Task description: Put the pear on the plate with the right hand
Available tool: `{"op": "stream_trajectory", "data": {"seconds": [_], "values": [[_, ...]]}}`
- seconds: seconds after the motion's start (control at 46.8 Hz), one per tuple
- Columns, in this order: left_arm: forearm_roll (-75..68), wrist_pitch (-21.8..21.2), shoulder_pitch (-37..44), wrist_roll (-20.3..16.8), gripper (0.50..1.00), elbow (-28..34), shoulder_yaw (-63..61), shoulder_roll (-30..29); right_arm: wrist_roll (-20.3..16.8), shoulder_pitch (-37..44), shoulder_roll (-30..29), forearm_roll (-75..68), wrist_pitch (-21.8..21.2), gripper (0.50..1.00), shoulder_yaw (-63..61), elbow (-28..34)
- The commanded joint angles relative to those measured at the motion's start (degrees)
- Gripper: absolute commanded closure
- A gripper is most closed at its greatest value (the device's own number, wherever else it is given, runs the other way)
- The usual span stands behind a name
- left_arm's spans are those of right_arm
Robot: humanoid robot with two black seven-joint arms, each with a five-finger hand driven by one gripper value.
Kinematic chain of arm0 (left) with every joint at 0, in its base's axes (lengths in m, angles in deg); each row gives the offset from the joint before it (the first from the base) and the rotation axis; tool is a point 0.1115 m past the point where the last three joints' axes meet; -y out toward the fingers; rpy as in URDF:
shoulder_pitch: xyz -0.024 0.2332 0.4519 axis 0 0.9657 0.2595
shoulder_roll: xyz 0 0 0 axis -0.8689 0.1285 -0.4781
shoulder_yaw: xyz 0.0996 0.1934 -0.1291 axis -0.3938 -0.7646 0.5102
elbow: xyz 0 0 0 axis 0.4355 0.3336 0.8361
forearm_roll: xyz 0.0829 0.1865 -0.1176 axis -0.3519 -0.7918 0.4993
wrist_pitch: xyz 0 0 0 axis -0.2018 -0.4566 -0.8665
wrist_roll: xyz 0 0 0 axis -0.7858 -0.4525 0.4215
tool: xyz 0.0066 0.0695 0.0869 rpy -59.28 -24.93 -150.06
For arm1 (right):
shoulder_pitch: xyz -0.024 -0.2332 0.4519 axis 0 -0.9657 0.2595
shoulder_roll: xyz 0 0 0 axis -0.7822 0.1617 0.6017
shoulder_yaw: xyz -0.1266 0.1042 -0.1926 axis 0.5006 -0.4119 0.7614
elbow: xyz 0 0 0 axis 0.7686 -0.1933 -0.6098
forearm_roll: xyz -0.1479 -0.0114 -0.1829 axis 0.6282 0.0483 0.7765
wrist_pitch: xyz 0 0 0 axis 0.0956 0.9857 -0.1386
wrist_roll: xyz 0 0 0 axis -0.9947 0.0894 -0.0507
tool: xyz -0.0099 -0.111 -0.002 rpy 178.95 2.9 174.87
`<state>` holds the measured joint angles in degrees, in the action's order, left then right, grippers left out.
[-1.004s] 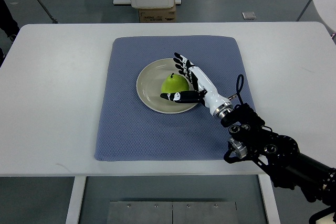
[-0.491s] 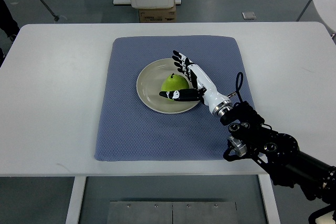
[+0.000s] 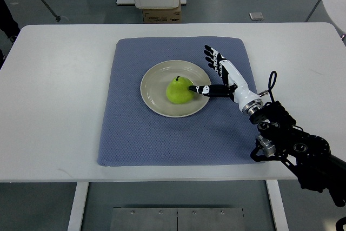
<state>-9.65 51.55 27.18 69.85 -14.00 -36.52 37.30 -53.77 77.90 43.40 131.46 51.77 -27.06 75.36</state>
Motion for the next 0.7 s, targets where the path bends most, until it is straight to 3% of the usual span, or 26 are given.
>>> {"op": "stream_trajectory", "data": {"seconds": [0.0,0.384,0.683], "values": [[0.00,0.00,-0.05,0.00,0.500,-0.01,0.00,0.00,0.22,-0.08,1.05,-0.26,-0.10,0.519,-0.18,0.01],[0.00,0.00,-0.05,0.00,0.500,-0.01,0.00,0.00,-0.31,-1.84,2.63,-7.37,0.69,0.519,-7.29,-1.66],[0.00,0.00,-0.05,0.00,0.500,-0.01,0.00,0.00,-4.53,-3.59,2.63,-9.75,1.65,0.513,-16.44,-1.75]]}}
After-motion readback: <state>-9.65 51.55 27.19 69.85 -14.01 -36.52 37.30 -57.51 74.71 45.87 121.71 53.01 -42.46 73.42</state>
